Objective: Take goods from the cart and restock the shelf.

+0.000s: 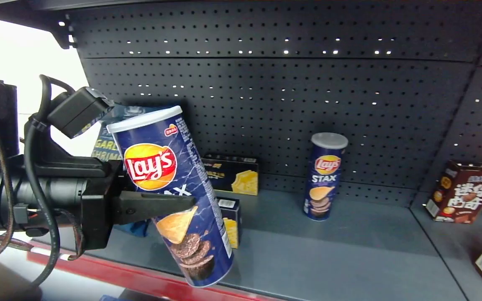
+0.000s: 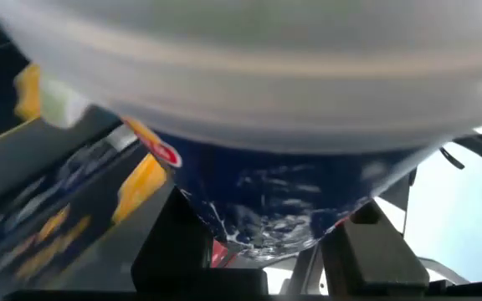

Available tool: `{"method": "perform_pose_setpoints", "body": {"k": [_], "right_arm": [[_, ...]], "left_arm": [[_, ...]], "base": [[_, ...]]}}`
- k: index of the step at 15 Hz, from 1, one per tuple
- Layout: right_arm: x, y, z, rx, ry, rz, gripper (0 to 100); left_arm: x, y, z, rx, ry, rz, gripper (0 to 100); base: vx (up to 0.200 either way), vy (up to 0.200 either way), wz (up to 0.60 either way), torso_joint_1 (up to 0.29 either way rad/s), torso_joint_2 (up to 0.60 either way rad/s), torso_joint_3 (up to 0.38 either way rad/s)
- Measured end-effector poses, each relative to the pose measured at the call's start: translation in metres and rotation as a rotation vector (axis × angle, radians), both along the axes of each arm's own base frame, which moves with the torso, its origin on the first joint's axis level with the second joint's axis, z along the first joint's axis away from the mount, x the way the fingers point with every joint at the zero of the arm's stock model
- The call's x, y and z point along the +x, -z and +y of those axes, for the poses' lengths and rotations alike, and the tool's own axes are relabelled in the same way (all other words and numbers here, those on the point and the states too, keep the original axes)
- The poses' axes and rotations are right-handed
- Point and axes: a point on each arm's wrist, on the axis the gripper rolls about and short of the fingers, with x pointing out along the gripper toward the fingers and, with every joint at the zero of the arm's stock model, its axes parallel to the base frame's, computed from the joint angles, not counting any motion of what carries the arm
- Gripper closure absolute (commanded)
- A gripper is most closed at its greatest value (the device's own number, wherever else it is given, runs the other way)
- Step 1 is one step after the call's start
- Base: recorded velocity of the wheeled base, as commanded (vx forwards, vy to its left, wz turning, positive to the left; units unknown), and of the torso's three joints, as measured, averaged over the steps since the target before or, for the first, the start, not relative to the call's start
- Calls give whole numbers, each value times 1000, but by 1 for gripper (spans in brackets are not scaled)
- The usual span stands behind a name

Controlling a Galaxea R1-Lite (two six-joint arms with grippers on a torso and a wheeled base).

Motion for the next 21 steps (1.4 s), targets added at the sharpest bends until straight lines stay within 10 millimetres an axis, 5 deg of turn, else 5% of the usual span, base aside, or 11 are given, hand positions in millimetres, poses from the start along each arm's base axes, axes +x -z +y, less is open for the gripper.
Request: {"method": "perform_pose_setpoints", "body": {"k": [21], "right_arm": [[0, 0, 0, -1, 2, 1, 0]], "left_arm": [[-1, 3, 0, 3, 1, 8, 100]], "base": [[0, 0, -57, 0, 1, 0]]}}
